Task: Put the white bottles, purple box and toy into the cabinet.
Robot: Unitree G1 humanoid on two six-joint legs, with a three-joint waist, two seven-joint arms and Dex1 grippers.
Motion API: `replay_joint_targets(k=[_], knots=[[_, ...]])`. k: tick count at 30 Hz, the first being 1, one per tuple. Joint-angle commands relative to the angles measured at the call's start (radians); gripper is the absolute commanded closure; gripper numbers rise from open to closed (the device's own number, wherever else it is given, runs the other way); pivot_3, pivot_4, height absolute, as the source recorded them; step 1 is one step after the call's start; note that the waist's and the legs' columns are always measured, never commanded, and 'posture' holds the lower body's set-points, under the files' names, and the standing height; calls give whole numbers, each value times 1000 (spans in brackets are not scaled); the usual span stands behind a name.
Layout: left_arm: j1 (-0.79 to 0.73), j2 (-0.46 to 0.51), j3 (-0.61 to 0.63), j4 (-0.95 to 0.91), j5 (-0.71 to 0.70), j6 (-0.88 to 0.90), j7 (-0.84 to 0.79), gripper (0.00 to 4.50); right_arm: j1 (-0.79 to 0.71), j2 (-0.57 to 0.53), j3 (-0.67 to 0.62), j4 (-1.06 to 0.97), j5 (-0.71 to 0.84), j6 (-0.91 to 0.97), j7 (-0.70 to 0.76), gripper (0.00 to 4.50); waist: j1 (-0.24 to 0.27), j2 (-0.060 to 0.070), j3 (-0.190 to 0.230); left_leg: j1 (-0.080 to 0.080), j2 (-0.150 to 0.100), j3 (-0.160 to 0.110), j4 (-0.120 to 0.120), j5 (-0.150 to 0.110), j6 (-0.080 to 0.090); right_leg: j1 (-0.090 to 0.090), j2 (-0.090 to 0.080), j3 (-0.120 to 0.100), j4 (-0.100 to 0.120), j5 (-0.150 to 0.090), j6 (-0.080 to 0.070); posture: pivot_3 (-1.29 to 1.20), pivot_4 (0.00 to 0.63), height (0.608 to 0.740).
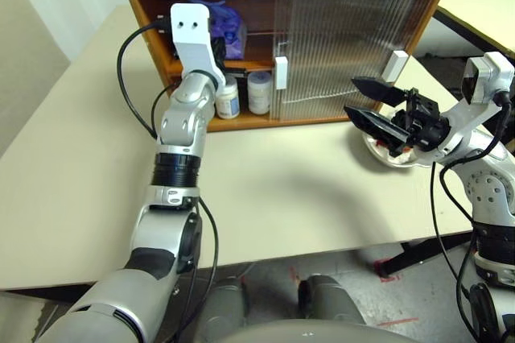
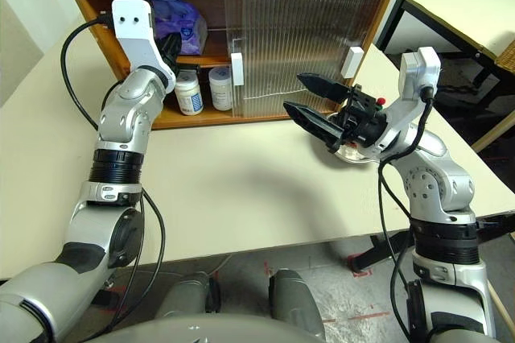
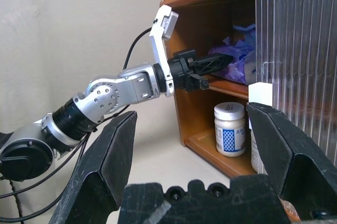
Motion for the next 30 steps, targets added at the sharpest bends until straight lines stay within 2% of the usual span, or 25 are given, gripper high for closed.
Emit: replay_joint_targets(k=[1, 8, 20, 30], knots=[[16, -4, 14, -16, -6, 21, 13, 4486, 4, -4, -11, -8, -1, -10, -3, 0, 0, 0, 0, 0, 0, 0, 0, 0, 0, 0, 0, 0, 0, 0, 0, -17, 0, 740], [29, -11, 21, -106, -13, 81, 19, 4486, 7, -10, -14, -9, 1, -9, -1, 0, 0, 0, 0, 0, 0, 0, 0, 0, 0, 0, 0, 0, 0, 0, 0, -14, 0, 740], [74, -5, 29, -124, -4, 117, 22, 4486, 4, -6, -11, -7, -3, -17, -1, 0, -1, 0, 0, 0, 0, 0, 0, 0, 0, 0, 0, 0, 0, 0, 0, -25, 0, 740], [33, 1, 32, -3, 9, 56, 30, 4486, 1, -6, -8, -2, -5, -22, 1, 0, 0, 0, 0, 0, 0, 0, 0, 0, 0, 0, 0, 0, 0, 0, 0, -28, 0, 740]])
